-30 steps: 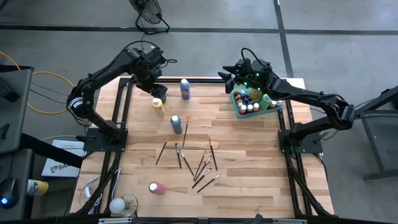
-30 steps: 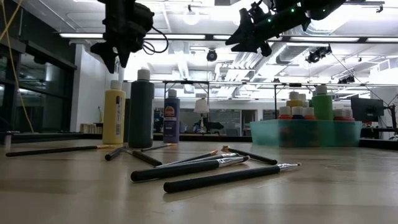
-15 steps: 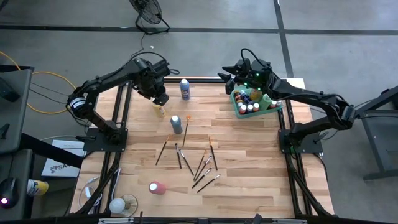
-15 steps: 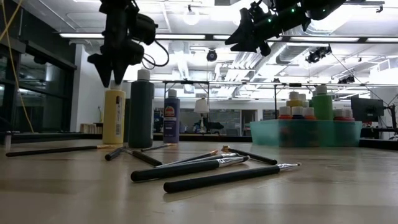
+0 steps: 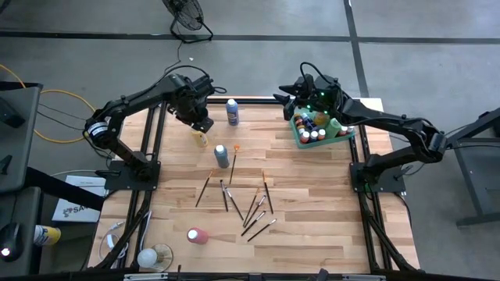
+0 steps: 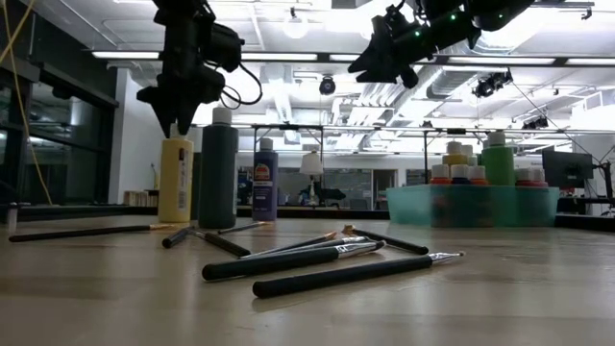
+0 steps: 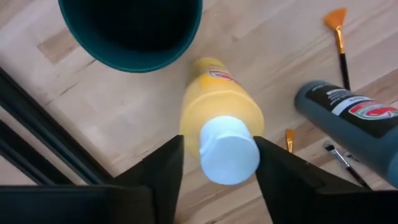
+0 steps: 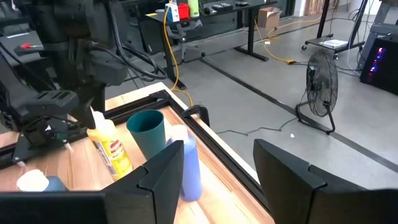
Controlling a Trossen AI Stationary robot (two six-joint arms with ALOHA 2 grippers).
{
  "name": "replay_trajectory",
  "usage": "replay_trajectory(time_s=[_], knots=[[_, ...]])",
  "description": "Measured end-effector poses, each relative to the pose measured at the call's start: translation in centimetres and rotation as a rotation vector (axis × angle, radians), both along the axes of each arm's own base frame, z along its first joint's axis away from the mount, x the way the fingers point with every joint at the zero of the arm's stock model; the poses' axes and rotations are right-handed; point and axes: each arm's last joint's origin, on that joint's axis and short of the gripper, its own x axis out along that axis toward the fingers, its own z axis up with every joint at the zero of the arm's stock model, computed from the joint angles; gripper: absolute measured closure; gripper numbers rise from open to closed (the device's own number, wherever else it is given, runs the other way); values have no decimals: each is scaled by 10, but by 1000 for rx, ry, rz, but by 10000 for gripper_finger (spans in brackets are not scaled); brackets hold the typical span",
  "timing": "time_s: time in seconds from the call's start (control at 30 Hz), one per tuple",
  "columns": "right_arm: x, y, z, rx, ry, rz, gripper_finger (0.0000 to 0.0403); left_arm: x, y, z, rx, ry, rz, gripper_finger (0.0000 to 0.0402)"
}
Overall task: Pick & Place Paint Supplies
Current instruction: Put the big yellow paint bottle into the green bin
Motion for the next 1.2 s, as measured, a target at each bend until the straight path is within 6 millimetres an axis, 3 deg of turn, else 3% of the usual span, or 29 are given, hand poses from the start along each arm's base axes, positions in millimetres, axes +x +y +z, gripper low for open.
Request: replay_trajectory(time_s=[0.23, 0.47, 0.77, 0.97, 1.2], knots=[[0, 0, 0, 2, 4, 0, 215, 0, 0, 0, 1, -3, -3, 283], [0, 0, -1, 7, 8, 6, 215, 2, 0, 3, -5, -29, -56, 285], [-1, 1, -5, 42, 36, 30, 215, 9, 5, 53, 122, -180, -114, 285], [1, 5, -5, 32, 35, 147, 215, 11, 4, 88, 177, -319, -182, 285], [7, 12, 2, -52, -9, 231, 214, 36, 1, 110, 247, -406, -279, 285]])
